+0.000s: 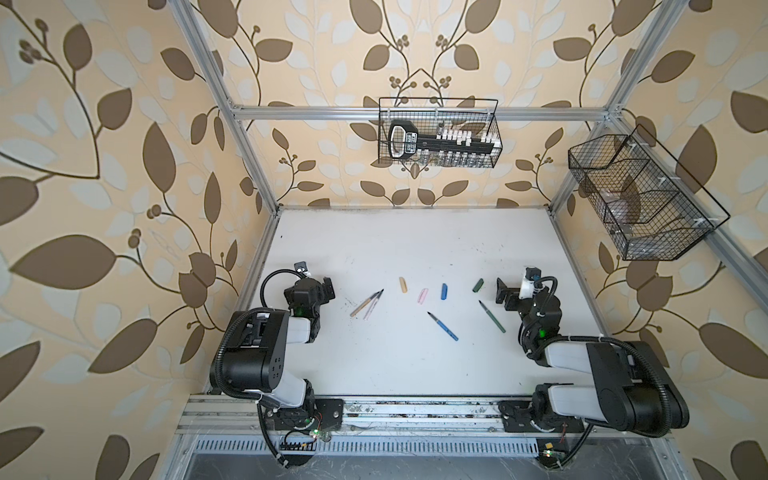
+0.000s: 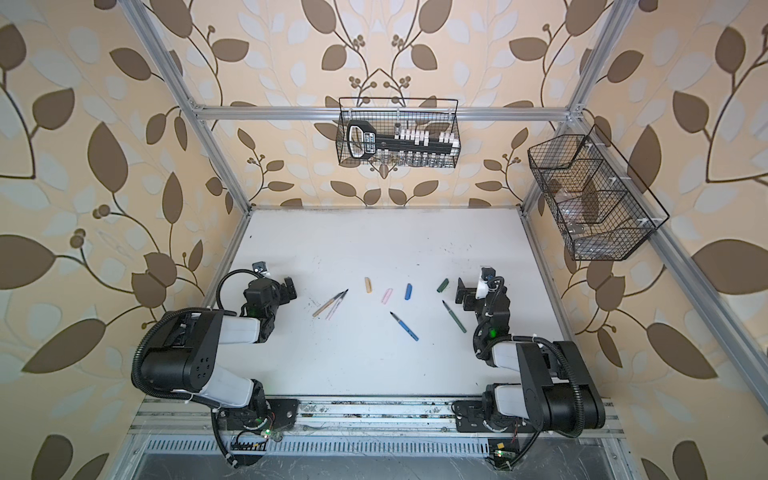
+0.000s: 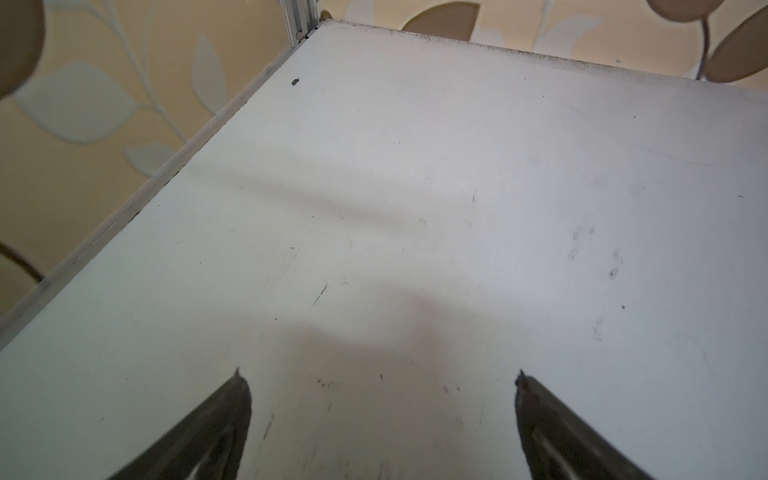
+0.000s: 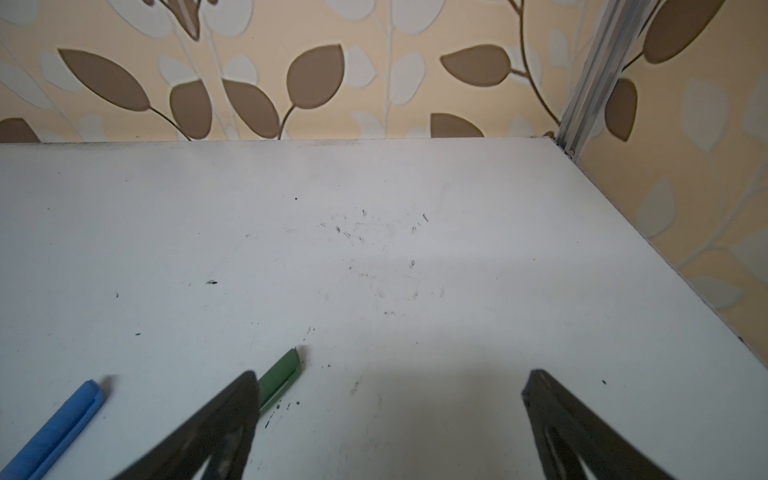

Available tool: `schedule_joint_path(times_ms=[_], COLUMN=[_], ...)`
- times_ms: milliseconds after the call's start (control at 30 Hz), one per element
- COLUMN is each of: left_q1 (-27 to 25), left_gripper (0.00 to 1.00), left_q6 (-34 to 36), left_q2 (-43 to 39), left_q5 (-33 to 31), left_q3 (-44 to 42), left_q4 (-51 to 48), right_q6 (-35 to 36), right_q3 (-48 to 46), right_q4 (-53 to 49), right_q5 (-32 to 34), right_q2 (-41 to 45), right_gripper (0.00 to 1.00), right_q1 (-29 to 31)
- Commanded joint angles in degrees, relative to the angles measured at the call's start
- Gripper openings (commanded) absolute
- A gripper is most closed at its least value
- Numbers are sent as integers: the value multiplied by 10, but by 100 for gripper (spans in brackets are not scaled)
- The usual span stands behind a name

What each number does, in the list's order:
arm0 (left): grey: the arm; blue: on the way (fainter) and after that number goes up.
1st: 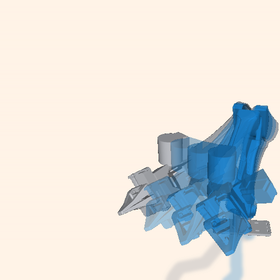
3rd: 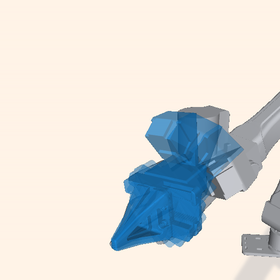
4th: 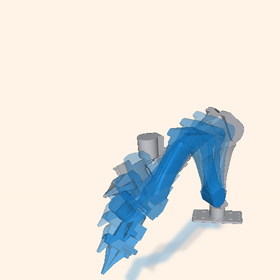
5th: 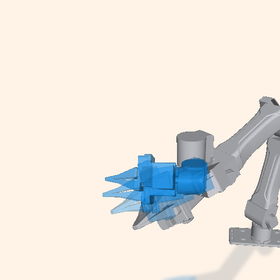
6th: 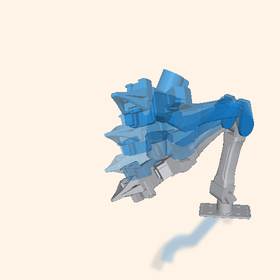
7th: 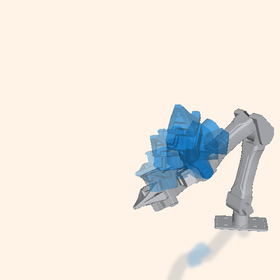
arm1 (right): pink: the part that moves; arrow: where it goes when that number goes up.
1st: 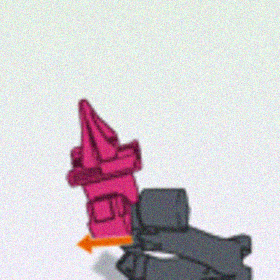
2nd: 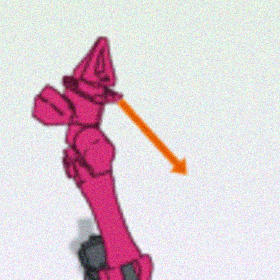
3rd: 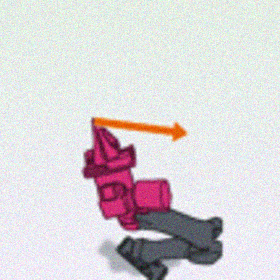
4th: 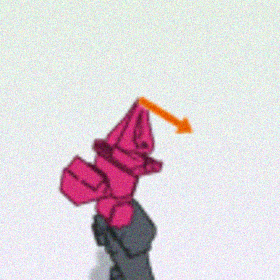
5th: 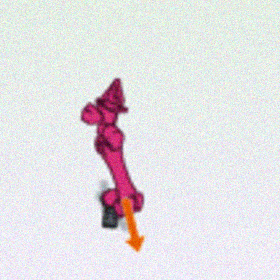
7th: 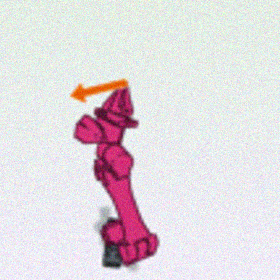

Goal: Insert the pens into the pen caps

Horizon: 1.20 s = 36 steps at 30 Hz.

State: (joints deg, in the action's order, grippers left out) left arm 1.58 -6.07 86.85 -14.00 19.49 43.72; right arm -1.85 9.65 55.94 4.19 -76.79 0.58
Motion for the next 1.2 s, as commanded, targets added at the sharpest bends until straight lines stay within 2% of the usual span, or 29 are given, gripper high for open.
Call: schedule_joint_path(times_ms=[0, 300, 433, 500, 567, 667, 733, 800, 867, 1000, 1067, 1167], left_q1=[3, 3, 3, 3, 3, 3, 3, 3, 3, -3, -25, -63], left_gripper=[99, 99, 99, 99, 99, 99, 99, 99, 99, 99, 99, 99], left_q6=[-1, -1, -1, -1, 5, 2, -13, -35, -63, -110, -133, -149], left_q2=[-13, -13, -15, -16, -22, -74, -96, -127, -158, -214, -238, -279], left_q5=[-13, -11, -12, -11, -15, -8, -2, 35, 76, 211, 219, 213], left_q3=[15, 17, 16, 14, 21, 104, 146, 176, 193, 201, 192, 175], left_q4=[4, 1, 1, 5, 9, -183, -268, -329, -367, -397, -398, -405], right_q6=[11, 11, 11, 11, 11, -4, -10, -16, -28, -52, -63, -81], right_q3=[15, 16, 16, 34, 75, 151, 189, 223, 256, 311, 330, 347], right_q4=[4, 3, 0, -35, -135, -292, -382, -473, -563, -713, -766, -821], right_q5=[-7, -6, -3, 8, 10, -4, -10, -4, -3, 17, 28, 7], right_q2=[-3, -4, 1, 14, 41, 63, 74, 86, 93, 97, 95, 91], right_gripper=[100, 100, 94, 91, 89, 89, 89, 87, 85, 82, 83, 83], right_q1=[-2, -2, -1, 1, 4, 6, 16, 34, 54, 107, 129, 144])
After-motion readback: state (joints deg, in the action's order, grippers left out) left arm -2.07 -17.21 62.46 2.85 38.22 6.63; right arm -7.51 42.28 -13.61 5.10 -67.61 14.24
